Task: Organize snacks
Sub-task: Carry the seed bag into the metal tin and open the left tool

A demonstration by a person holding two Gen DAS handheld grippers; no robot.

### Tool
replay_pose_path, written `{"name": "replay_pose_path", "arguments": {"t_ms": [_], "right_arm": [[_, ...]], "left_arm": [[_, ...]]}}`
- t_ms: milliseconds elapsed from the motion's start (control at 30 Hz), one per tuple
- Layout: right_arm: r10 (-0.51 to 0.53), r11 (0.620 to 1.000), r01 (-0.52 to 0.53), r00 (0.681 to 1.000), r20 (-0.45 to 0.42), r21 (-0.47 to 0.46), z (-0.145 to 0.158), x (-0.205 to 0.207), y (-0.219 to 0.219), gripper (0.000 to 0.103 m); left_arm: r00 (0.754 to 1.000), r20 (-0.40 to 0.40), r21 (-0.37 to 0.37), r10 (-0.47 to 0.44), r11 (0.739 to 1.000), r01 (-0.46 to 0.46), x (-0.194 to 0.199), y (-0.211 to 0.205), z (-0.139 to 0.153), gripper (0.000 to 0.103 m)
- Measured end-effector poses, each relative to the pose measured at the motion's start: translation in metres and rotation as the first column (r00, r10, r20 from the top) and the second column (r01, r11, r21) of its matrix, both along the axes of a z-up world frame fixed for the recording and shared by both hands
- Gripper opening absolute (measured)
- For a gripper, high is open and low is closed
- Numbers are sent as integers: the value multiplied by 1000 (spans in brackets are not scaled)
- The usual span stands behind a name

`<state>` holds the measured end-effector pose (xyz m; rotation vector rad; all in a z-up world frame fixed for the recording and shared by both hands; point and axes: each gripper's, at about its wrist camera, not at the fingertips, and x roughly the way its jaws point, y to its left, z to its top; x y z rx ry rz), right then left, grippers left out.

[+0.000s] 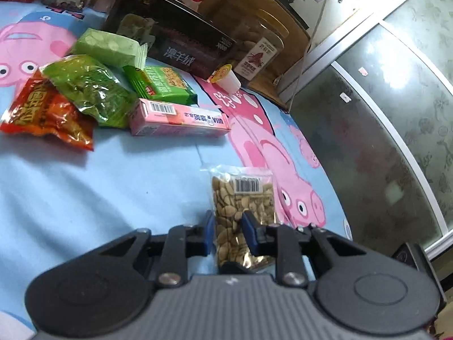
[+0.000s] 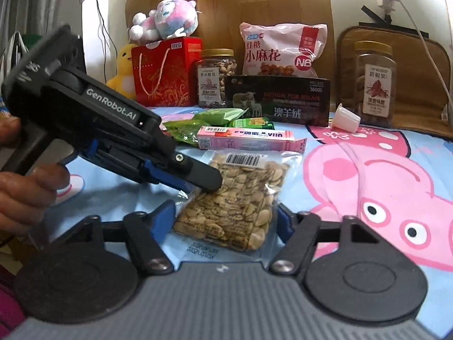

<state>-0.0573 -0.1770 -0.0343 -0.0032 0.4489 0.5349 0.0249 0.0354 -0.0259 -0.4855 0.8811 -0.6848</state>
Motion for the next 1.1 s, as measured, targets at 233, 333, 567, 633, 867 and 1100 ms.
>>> {"name": "replay_pose_path", "arguments": {"t_ms": [233,333,567,633,867,1100], "right_arm": [[-1,1000,1,999,45,10,14,3,5,63],[8,1000,-8,998,63,-1,23,16,11,63],[18,1000,-18,996,82,-4,45,63,19,63],[20,1000,-20,996,83,-3,49,73,19,63],[13,1000,-13,995,98,-3,71,128,13,63],[-7,1000,6,989,149,9,99,216,9,63]], "left_arm": [[999,46,-10,18,1000,-18,-2,6,15,21],[997,65,-8,36,999,-36,5,10,26,21],[992,101,-9,81,997,-80,43,23,51,21],[990,115,-3,84,996,-84,53,23,58,21],[984,151,15,93,995,-96,101,17,84,21],[957,260,64,131,986,-152,174,-3,125,23]]}}
